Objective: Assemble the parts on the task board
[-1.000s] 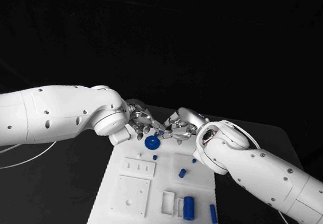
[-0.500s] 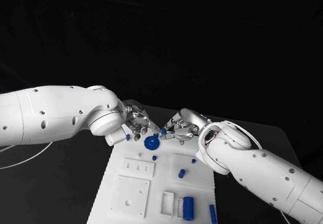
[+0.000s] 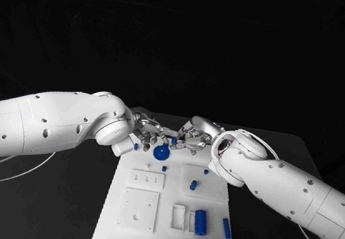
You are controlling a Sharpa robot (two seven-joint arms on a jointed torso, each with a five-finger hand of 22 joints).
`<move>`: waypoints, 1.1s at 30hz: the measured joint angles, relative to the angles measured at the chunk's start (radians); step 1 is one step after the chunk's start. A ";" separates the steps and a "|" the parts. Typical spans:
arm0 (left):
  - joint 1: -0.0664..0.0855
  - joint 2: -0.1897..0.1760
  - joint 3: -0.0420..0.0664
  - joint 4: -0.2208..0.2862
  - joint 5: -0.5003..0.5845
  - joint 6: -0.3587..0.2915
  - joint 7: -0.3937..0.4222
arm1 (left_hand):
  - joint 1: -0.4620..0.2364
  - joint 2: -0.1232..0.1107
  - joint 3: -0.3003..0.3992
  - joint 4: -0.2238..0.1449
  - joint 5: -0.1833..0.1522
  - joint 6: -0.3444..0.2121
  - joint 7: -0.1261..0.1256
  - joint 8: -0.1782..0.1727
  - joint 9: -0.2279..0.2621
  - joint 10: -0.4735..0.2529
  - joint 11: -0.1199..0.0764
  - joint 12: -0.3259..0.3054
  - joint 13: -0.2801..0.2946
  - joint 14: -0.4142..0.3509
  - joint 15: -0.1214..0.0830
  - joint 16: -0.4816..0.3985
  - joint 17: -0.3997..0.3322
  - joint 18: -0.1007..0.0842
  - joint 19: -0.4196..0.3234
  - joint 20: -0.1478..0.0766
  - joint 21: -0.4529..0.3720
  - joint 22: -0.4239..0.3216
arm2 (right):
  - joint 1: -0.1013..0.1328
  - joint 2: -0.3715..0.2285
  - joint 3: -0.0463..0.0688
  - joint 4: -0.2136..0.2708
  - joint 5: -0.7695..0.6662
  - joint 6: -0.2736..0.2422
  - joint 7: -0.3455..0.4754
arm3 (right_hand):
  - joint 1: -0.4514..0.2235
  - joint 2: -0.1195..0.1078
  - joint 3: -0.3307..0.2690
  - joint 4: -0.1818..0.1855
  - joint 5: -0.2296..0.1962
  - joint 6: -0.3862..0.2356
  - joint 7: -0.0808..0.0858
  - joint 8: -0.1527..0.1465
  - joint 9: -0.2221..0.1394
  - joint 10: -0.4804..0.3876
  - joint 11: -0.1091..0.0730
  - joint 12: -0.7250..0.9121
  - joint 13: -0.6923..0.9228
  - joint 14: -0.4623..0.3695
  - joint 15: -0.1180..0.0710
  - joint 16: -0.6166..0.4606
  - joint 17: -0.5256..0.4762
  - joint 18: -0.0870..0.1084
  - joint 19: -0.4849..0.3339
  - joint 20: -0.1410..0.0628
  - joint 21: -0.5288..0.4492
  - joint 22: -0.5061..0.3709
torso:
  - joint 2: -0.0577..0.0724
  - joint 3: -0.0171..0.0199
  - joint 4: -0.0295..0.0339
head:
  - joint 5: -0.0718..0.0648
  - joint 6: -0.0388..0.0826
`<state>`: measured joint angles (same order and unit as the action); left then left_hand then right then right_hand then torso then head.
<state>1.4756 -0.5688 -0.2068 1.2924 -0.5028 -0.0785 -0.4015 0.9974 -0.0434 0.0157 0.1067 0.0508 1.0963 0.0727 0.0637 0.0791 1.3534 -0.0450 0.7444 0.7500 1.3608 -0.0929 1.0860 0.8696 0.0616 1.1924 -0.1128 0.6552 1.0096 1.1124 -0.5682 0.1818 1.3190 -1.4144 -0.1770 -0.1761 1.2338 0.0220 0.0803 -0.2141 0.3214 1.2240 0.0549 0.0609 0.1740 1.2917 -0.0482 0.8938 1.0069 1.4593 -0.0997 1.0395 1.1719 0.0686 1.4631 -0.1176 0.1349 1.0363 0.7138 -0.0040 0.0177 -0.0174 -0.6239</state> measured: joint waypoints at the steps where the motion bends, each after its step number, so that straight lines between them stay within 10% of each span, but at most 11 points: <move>1: 0.000 0.000 0.000 -0.001 0.001 0.000 0.000 | -0.001 -0.001 -0.017 0.018 0.000 0.000 0.000 0.000 0.000 0.000 0.000 0.000 0.000 0.000 0.000 0.000 0.001 0.000 0.003 -0.003 -0.005 0.003 | 0.000 0.000 0.000 0.000 0.000 0.000 0.000 | 0.000 0.000 0.000 0.000 0.000 0.000 0.000 0.000 0.000 0.000 0.000 0.000 0.000 0.000 0.000 0.000 0.000 0.000 0.000 0.000 0.000 0.000 | 0.000 0.0000 0.0000 | -0.001 0.000; 5: 0.000 0.002 0.000 -0.003 0.004 -0.001 0.001 | 0.029 0.017 -0.043 0.035 0.000 0.000 0.000 0.000 -0.001 0.000 0.000 0.000 0.000 0.000 0.000 0.000 0.005 0.000 0.006 -0.001 -0.014 0.013 | 0.000 0.001 -0.002 0.002 0.000 0.000 0.000 | 0.000 0.000 0.000 0.000 0.000 0.000 0.000 0.000 0.000 0.000 0.000 0.000 0.000 0.000 0.000 0.000 0.000 0.000 0.000 0.000 0.000 0.000 | 0.000 -0.0003 0.0005 | -0.001 0.000; 15: -0.007 0.010 -0.002 -0.006 0.005 0.001 0.000 | 0.114 0.121 -0.082 -0.102 0.055 0.000 0.000 0.000 0.007 0.000 0.000 0.005 -0.001 0.000 0.000 0.000 0.002 0.000 0.018 0.004 -0.045 0.051 | 0.000 0.005 -0.003 0.014 0.001 0.000 0.000 | 0.000 0.000 0.003 0.003 0.000 -0.002 -0.002 0.000 0.000 0.000 0.000 0.000 0.000 0.000 0.000 0.000 0.000 0.000 0.000 0.000 0.000 0.000 | 0.001 -0.0012 0.0012 | 0.000 -0.003; 22: -0.010 0.010 -0.003 -0.008 0.004 0.005 0.000 | 0.123 0.131 -0.088 -0.120 0.148 0.004 -0.004 0.000 0.005 0.000 0.000 0.005 -0.002 0.000 0.000 0.000 0.002 0.000 0.019 0.006 -0.056 0.066 | 0.000 0.008 -0.003 0.016 0.001 0.000 0.000 | 0.003 0.003 0.003 0.003 -0.001 -0.002 -0.002 -0.001 0.000 0.000 0.000 0.000 0.000 0.000 0.000 0.000 0.000 0.000 0.000 0.000 0.000 0.000 | 0.001 -0.0016 0.0016 | 0.000 -0.006; 33: -0.011 0.010 -0.004 -0.007 0.004 0.009 0.001 | 0.123 0.131 -0.092 -0.124 0.153 0.011 -0.003 0.000 0.004 0.000 0.000 0.005 -0.004 0.000 0.000 0.000 0.001 0.000 0.023 0.002 -0.065 0.078 | 0.000 0.013 -0.003 0.015 0.001 0.001 0.000 | 0.003 0.003 0.003 0.003 -0.001 -0.002 -0.002 0.000 0.000 0.000 0.000 0.000 0.000 0.000 0.000 0.000 0.000 0.000 0.000 0.000 0.000 0.000 | 0.001 -0.0018 0.0011 | 0.001 -0.007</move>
<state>1.4647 -0.5585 -0.2111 1.2852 -0.4985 -0.0692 -0.4005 1.1207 0.0872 -0.0759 -0.0173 0.2040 1.1074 0.0695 0.0637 0.0831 1.3537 -0.0448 0.7492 0.7465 1.3609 -0.0927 1.0862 0.8709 0.0617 1.2153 -0.1109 0.5901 1.0872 1.1119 -0.5548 0.1786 1.3344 -1.4136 -0.1763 -0.1757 1.2368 0.0249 0.0830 -0.2112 0.3204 1.2222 0.0531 0.0608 0.1740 1.2921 -0.0477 0.8938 1.0069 1.4593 -0.0997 1.0395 1.1716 0.0686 1.4631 -0.1175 0.1350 1.0363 0.7145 -0.0058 0.0188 -0.0161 -0.6307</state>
